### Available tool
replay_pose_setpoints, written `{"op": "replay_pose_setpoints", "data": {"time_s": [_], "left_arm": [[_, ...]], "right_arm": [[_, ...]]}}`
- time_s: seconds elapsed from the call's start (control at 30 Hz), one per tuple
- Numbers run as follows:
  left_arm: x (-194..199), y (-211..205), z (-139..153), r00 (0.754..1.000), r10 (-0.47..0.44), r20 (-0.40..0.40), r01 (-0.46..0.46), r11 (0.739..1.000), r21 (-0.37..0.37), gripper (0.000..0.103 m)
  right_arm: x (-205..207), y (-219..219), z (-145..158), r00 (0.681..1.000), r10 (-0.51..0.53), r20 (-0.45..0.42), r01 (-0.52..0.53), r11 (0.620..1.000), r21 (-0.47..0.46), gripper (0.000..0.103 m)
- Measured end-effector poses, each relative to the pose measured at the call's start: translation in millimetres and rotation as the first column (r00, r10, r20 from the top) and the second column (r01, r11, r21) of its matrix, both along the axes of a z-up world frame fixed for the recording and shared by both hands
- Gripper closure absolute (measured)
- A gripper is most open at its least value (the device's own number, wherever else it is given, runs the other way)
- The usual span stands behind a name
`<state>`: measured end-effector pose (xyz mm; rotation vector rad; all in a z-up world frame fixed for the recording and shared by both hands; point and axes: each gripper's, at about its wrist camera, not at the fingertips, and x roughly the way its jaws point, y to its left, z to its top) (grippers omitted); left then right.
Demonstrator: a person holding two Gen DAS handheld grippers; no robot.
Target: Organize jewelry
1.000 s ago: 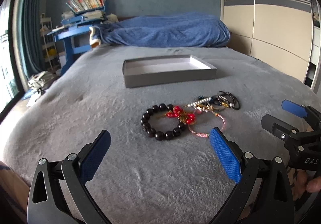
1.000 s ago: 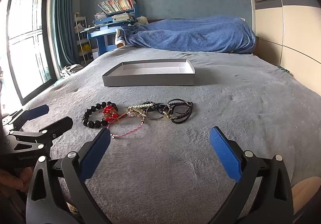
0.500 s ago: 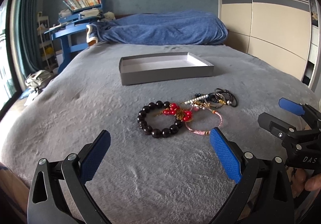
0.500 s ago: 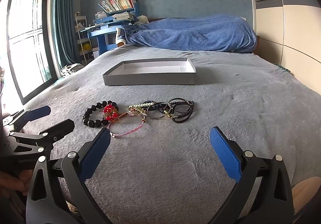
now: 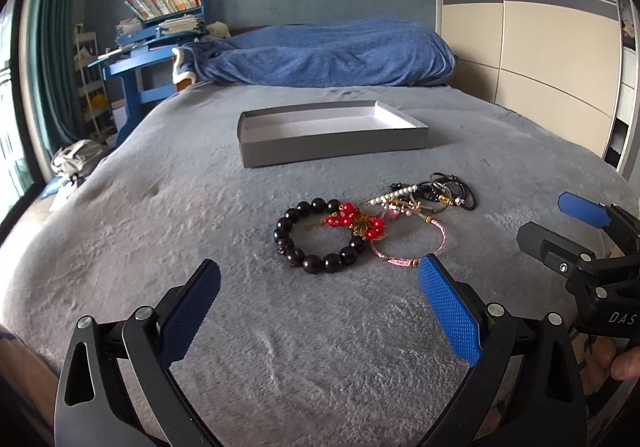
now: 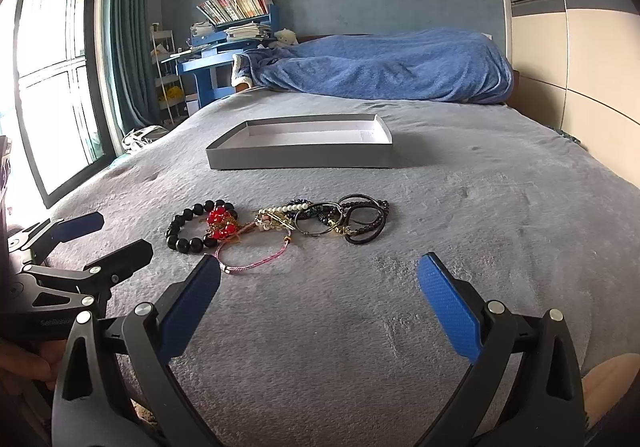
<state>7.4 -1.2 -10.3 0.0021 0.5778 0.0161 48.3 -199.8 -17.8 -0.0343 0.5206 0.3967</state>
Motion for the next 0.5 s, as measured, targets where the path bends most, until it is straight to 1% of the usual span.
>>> {"op": "replay_pose_setpoints", "data": {"time_s": [0.23,0.27,0.5], "left_arm": [[0.8,6.5,-0.6,1.0,0.02,-0.01,-0.02,1.0,-0.013,0.005],[0.8,7.0,-0.3,1.0,0.022,-0.01,-0.023,1.0,-0.015,0.005],[4.7,9.7,-0.2,0.999,0.036,-0.016,-0.036,0.999,-0.015,0.005]], "right_arm": [[-3.4,-0.8,-1.2,1.0,-0.005,-0.009,0.005,1.0,0.0,0.005],[5.3,-0.8,2.1,1.0,-0.006,-0.014,0.006,1.0,0.0,0.005],[7.3,-4.5,2.7,0.999,-0.025,-0.022,0.025,1.0,0.009,0.005]]}}
